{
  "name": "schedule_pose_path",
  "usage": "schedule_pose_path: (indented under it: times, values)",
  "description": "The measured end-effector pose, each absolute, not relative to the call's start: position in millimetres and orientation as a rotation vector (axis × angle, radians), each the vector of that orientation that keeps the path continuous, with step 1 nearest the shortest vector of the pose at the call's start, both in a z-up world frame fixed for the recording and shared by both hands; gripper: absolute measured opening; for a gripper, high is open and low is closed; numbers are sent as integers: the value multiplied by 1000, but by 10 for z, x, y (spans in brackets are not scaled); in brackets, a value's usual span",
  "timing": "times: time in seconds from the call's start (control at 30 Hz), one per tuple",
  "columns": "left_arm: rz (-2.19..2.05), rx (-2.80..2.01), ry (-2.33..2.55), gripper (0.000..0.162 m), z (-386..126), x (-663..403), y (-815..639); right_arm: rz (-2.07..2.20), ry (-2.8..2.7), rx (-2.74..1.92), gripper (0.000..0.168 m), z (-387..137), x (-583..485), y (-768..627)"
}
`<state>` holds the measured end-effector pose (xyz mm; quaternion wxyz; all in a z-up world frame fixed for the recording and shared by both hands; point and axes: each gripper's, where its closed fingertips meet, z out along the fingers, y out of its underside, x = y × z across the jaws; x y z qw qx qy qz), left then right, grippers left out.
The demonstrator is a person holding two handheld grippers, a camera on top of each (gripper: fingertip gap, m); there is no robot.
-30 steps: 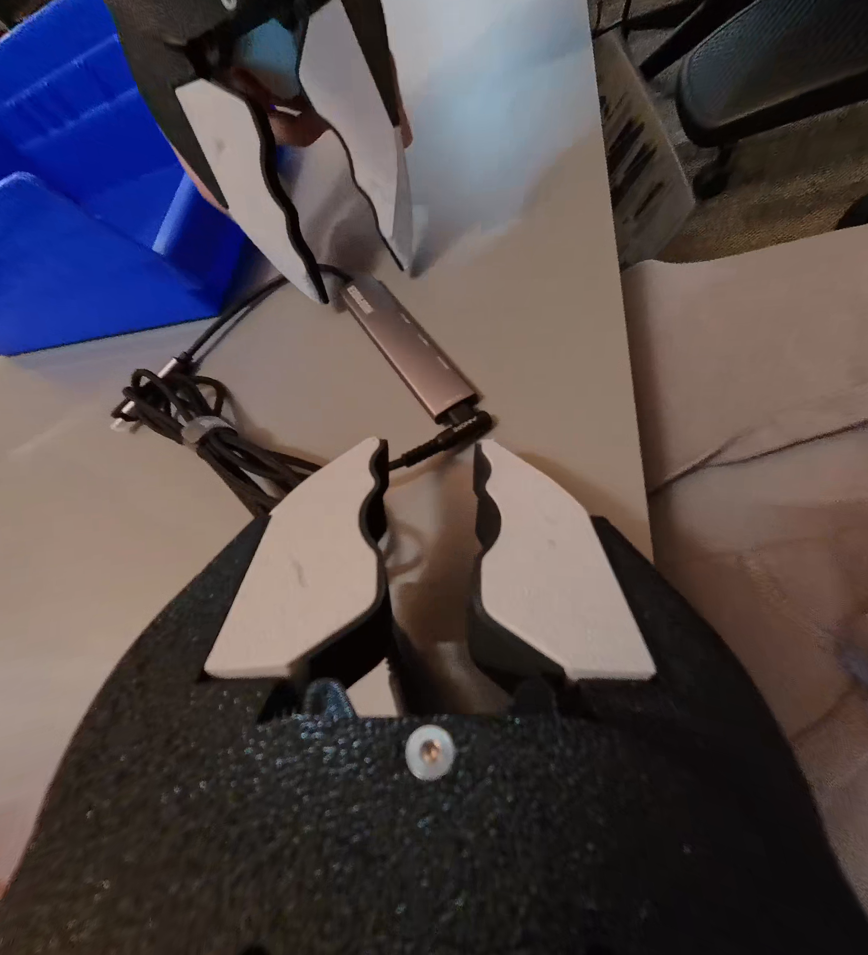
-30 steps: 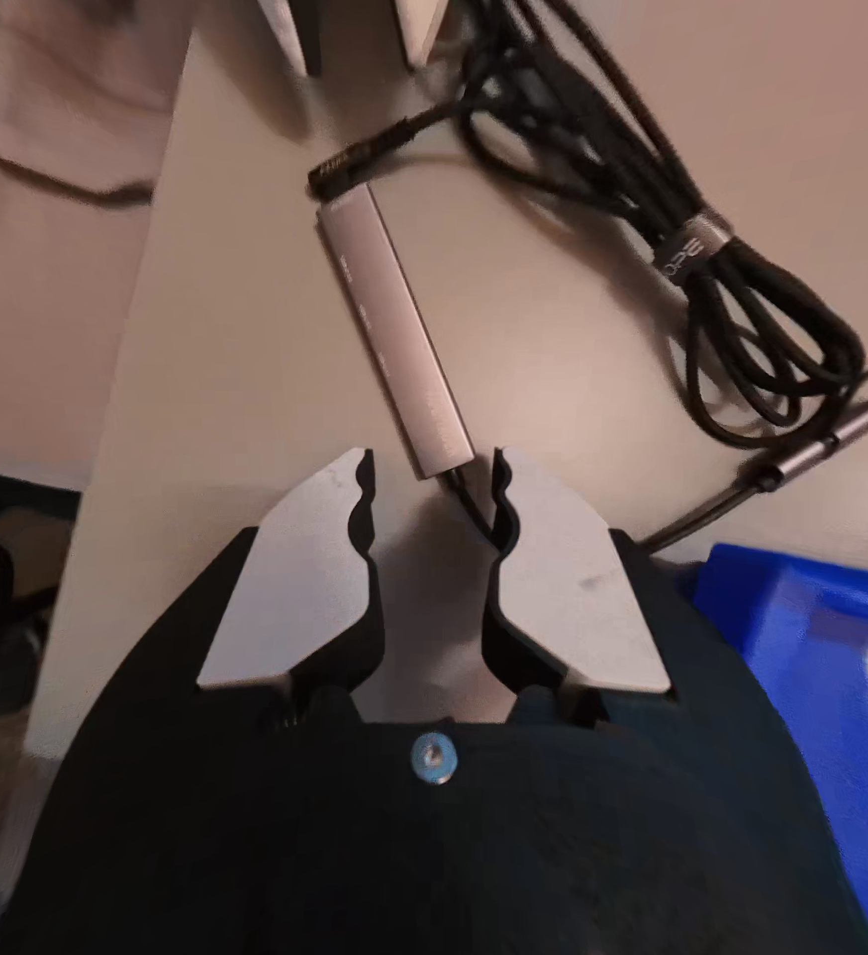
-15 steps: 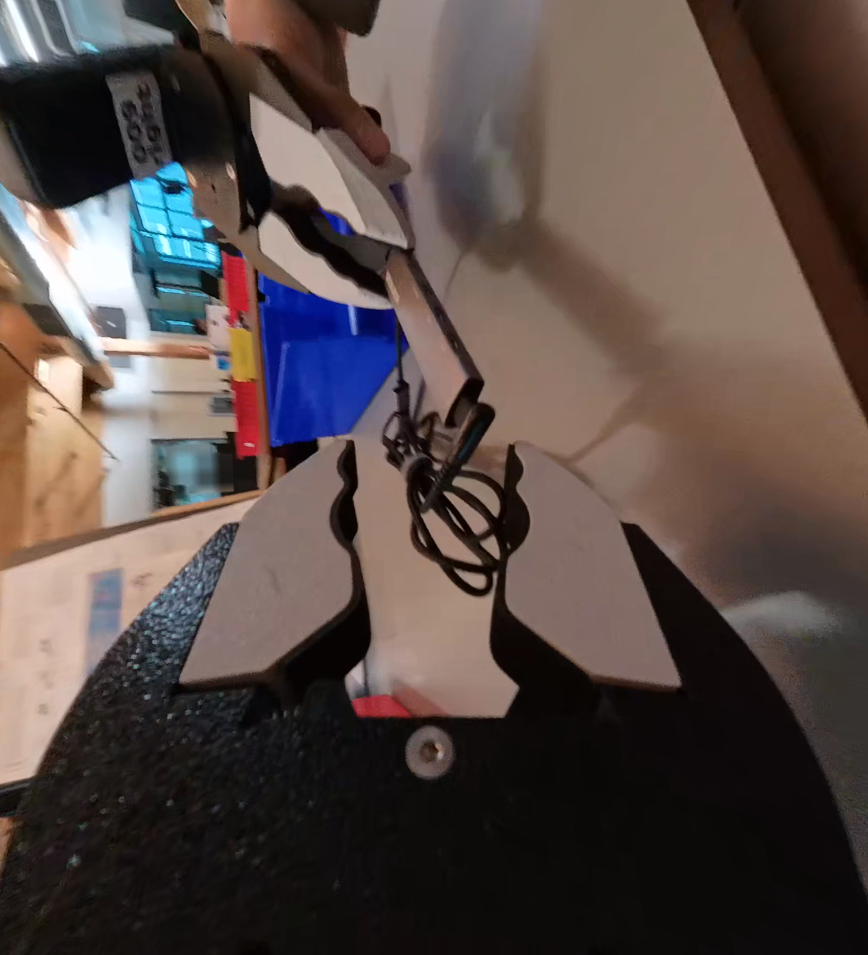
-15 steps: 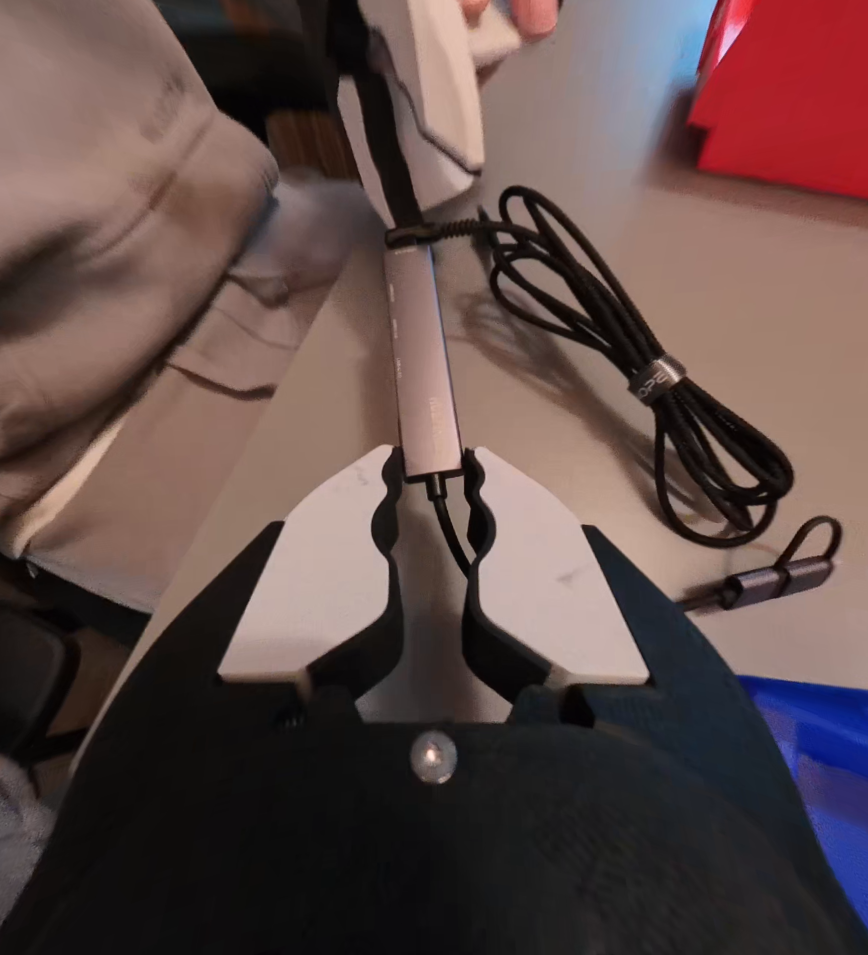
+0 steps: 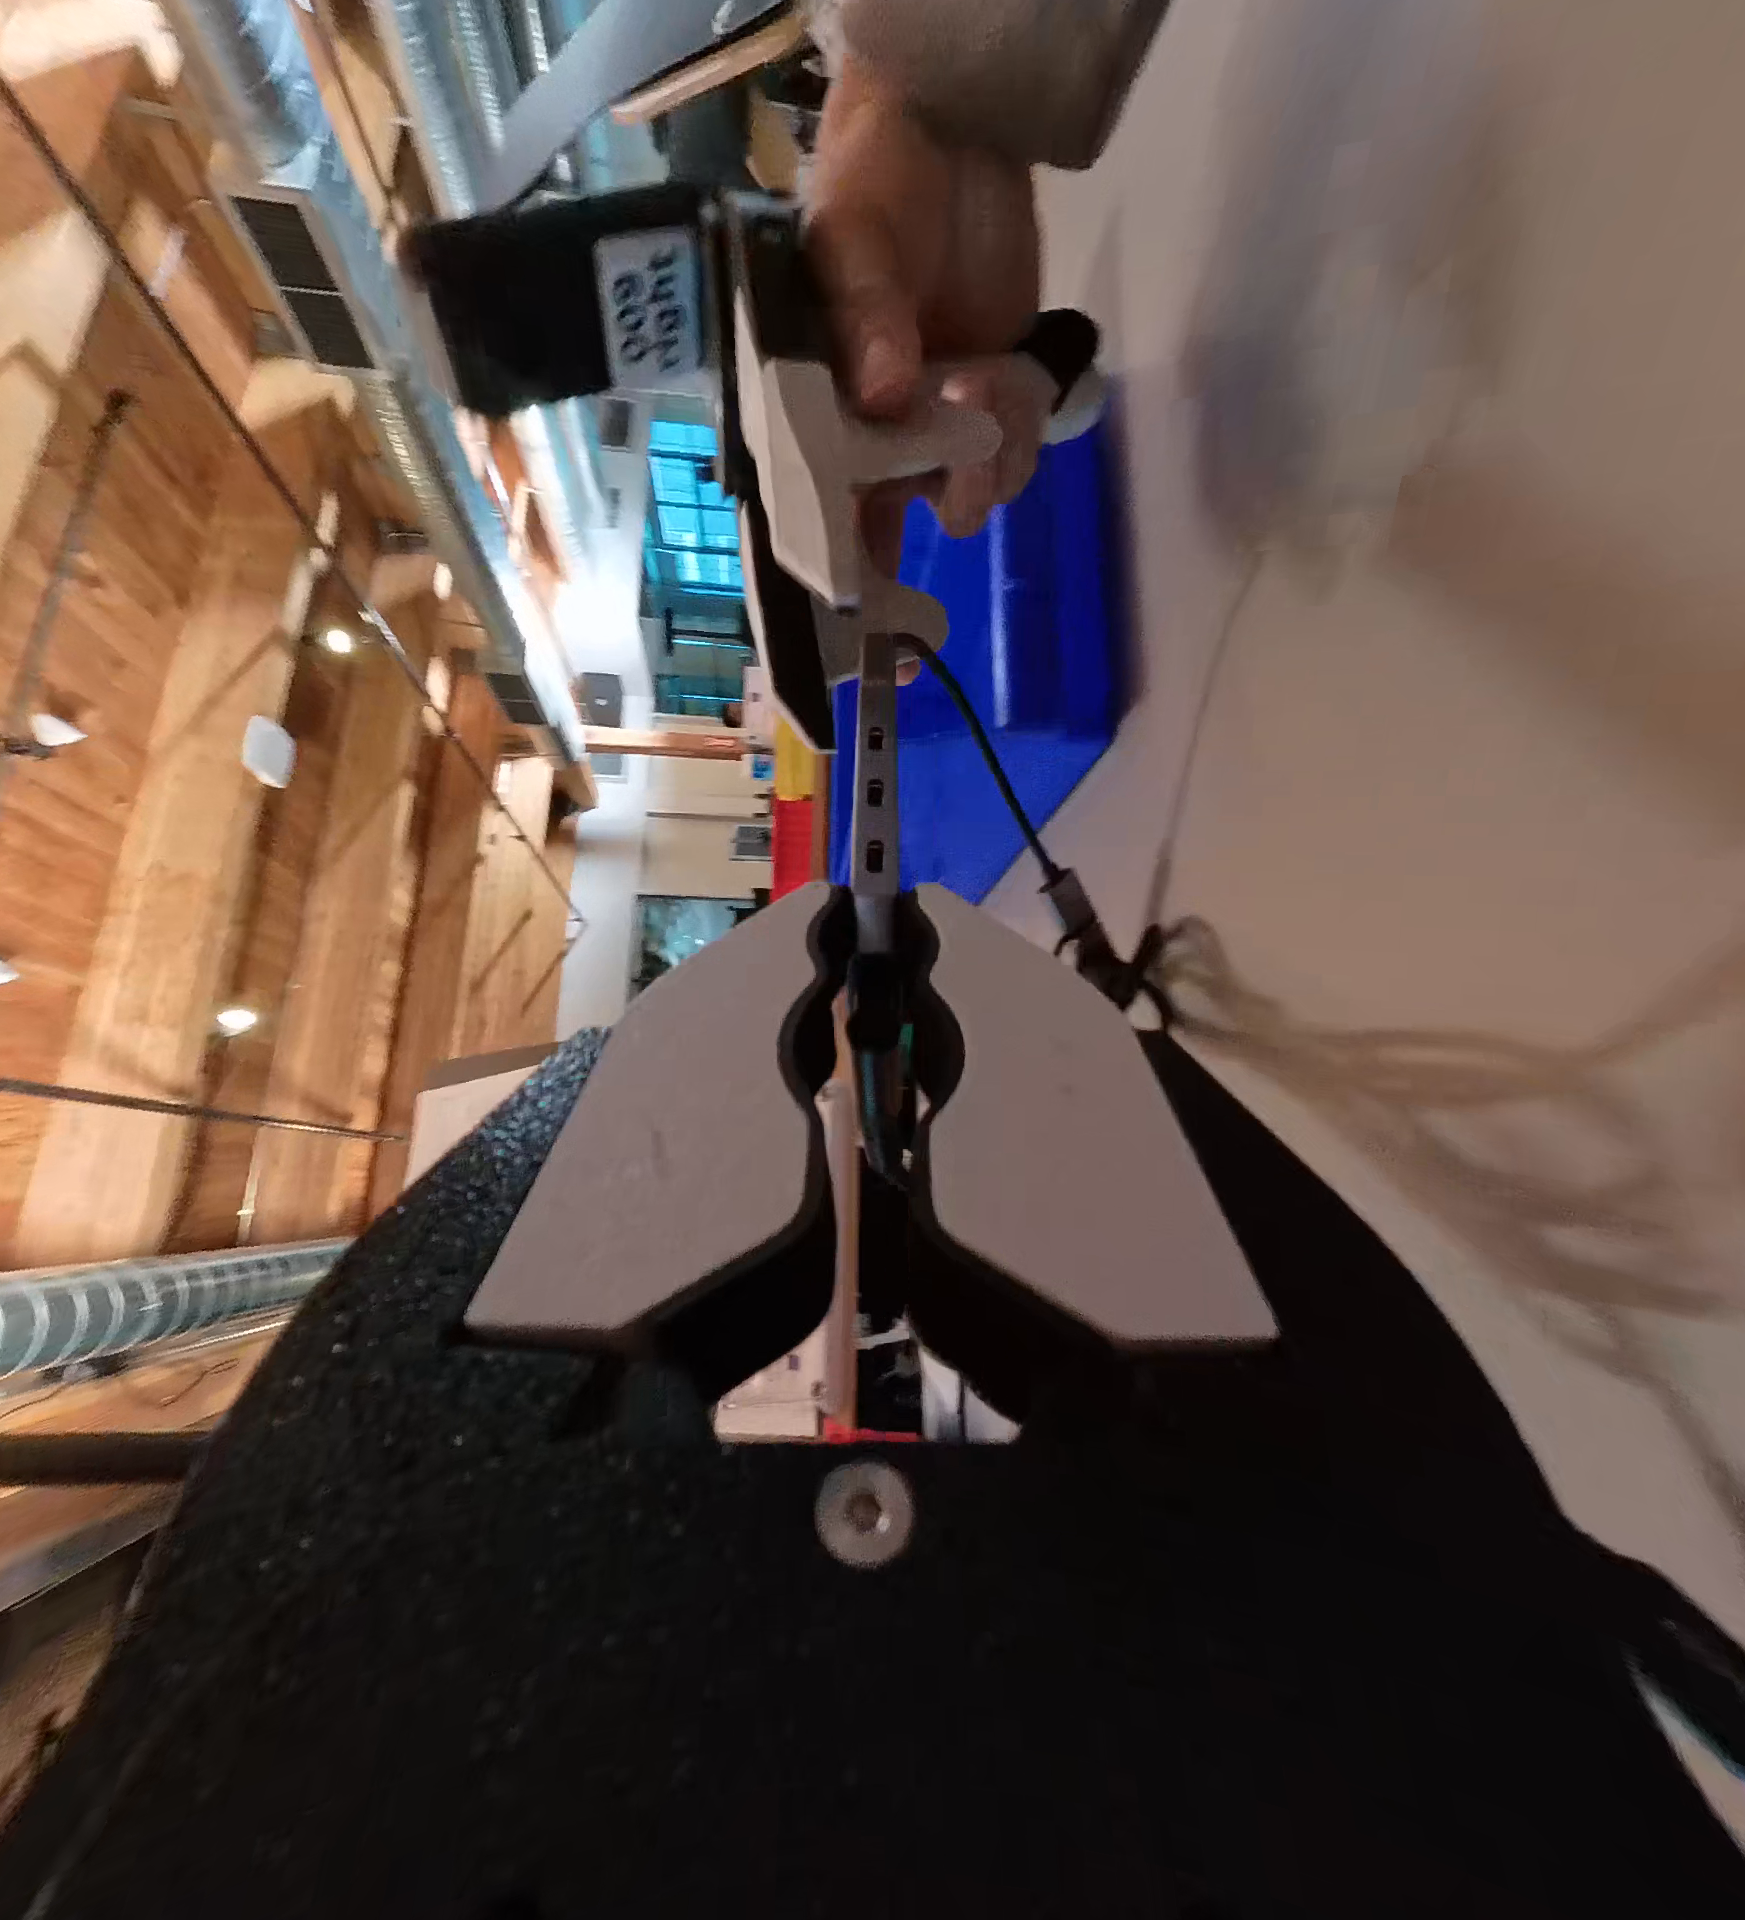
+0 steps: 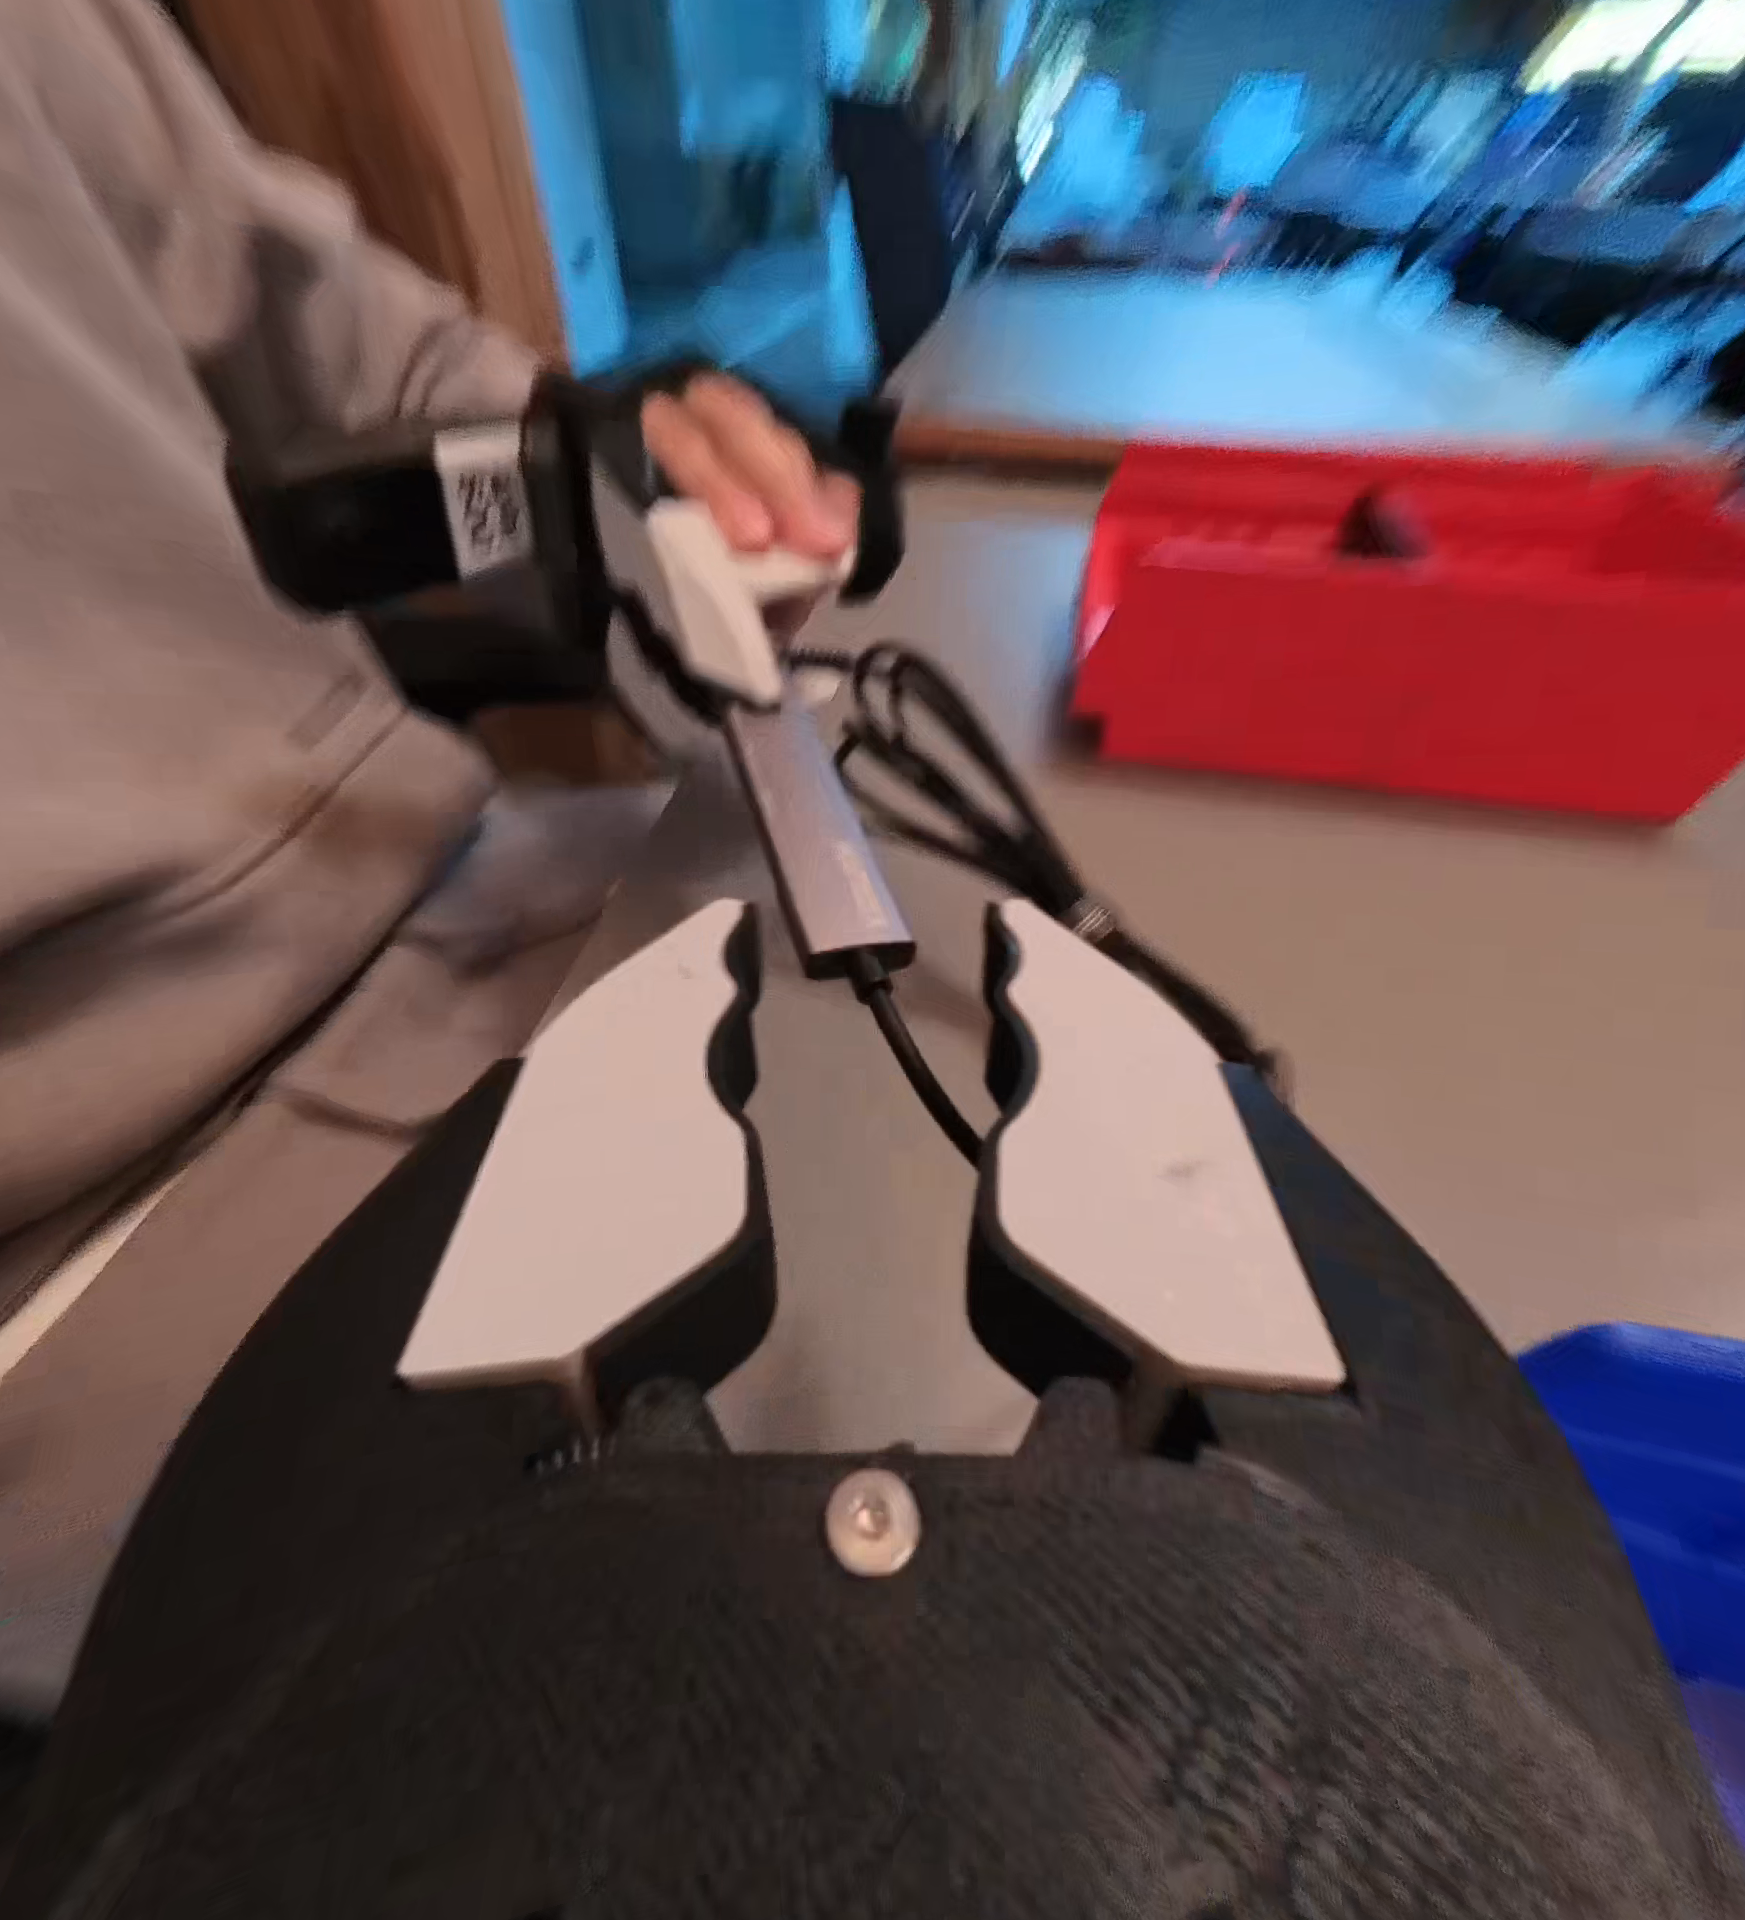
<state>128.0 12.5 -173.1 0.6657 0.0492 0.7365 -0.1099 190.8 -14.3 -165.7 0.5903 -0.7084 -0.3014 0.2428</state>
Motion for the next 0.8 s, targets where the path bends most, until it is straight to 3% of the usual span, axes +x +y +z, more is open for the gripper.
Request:
schedule_pose_path:
  times: [0.17,0.27,0.37,0.53,0.63,0.8]
  values:
    - [-225,163,1570,9,-1510,1293,222,512,-465,-1423,57,-1387,2029,-139]
    - [-156,235,1527,9,-1417,1315,298,578,-257,-1536,79,-1500,2297,-93]
    - [-162,295,1544,9,-1419,1310,295,621,-275,-1408,61,-1272,2255,-211]
    - [-162,417,1542,9,-1474,1311,161,655,-517,-1509,80,-1357,1817,-182]
    - [-164,425,1551,9,-1469,1342,144,608,-506,-1506,80,-1488,1823,-45]
    - [-194,511,1583,9,-1529,1285,55,550,-581,-1436,65,-1452,1754,-18]
